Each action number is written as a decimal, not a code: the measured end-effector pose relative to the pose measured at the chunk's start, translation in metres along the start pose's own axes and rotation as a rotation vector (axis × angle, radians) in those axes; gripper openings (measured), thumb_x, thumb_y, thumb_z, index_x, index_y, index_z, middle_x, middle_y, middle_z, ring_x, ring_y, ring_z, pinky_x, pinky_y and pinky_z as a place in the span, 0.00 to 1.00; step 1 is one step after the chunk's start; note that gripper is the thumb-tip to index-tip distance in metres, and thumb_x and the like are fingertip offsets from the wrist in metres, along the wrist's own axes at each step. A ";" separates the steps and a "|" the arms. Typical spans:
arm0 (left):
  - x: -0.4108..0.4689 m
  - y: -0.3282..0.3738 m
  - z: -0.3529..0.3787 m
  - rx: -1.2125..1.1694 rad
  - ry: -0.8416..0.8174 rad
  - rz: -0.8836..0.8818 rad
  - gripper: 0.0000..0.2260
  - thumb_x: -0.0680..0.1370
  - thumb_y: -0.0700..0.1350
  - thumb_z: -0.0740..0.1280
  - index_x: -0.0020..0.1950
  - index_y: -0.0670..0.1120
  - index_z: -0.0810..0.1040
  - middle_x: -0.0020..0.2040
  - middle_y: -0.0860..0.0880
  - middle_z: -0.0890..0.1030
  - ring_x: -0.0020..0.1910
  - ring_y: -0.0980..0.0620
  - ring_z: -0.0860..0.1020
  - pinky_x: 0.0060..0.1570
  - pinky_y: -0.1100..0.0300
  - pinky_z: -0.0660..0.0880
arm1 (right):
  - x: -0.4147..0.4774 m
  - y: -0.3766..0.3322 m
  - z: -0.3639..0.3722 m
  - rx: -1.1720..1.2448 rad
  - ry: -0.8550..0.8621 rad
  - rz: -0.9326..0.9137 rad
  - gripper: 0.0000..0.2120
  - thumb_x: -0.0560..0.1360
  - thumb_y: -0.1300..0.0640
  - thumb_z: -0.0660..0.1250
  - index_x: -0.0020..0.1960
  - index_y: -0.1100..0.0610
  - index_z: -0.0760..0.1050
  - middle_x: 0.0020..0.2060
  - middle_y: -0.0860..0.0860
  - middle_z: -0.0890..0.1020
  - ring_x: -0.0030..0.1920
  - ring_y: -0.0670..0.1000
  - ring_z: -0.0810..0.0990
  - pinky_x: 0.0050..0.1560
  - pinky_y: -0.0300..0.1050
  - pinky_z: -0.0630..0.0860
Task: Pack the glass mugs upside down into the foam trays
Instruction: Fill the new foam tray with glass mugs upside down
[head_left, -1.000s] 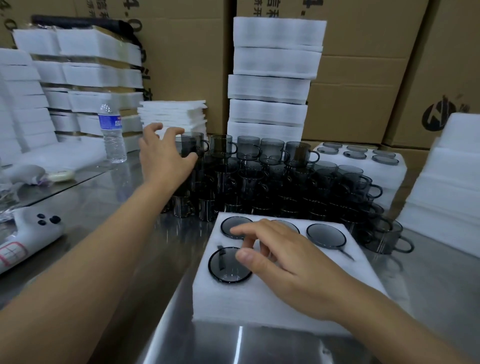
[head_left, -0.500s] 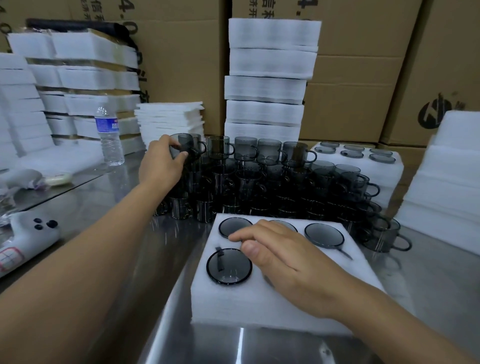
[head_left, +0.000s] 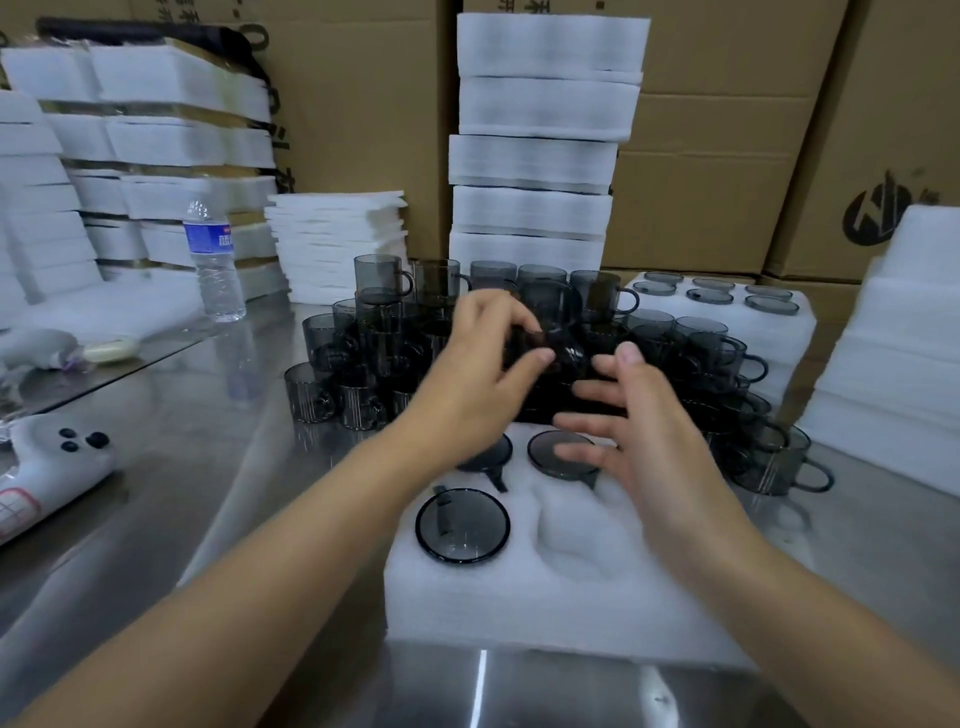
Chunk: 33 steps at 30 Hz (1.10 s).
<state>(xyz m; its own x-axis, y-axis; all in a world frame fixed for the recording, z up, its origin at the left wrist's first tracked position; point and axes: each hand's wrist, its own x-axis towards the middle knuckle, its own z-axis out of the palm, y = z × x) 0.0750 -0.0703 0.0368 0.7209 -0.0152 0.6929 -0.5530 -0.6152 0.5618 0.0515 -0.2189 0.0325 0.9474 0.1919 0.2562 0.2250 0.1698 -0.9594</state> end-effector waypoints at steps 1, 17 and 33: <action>-0.004 0.001 0.006 -0.014 -0.022 0.017 0.09 0.77 0.41 0.67 0.48 0.53 0.68 0.53 0.60 0.63 0.49 0.68 0.68 0.51 0.58 0.73 | 0.002 -0.001 -0.002 0.065 0.044 0.020 0.09 0.78 0.42 0.56 0.51 0.45 0.70 0.55 0.52 0.77 0.47 0.50 0.83 0.36 0.39 0.79; -0.018 -0.003 0.007 -0.137 -0.062 0.011 0.36 0.70 0.40 0.75 0.66 0.63 0.57 0.59 0.60 0.63 0.58 0.66 0.69 0.43 0.68 0.75 | 0.011 0.003 -0.017 0.361 -0.024 0.191 0.16 0.71 0.62 0.71 0.58 0.59 0.76 0.45 0.53 0.86 0.44 0.49 0.85 0.42 0.37 0.80; -0.018 -0.004 0.006 -0.189 -0.196 -0.061 0.34 0.70 0.39 0.69 0.72 0.55 0.61 0.59 0.60 0.63 0.48 0.68 0.69 0.42 0.71 0.72 | 0.008 0.001 -0.016 0.241 0.106 0.161 0.11 0.65 0.50 0.75 0.45 0.53 0.82 0.45 0.49 0.84 0.46 0.48 0.80 0.38 0.39 0.76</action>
<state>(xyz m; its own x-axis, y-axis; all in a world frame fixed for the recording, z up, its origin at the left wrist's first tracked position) 0.0665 -0.0723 0.0195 0.8122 -0.1464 0.5647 -0.5609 -0.4621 0.6869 0.0631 -0.2332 0.0320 0.9878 0.1356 0.0771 0.0213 0.3719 -0.9280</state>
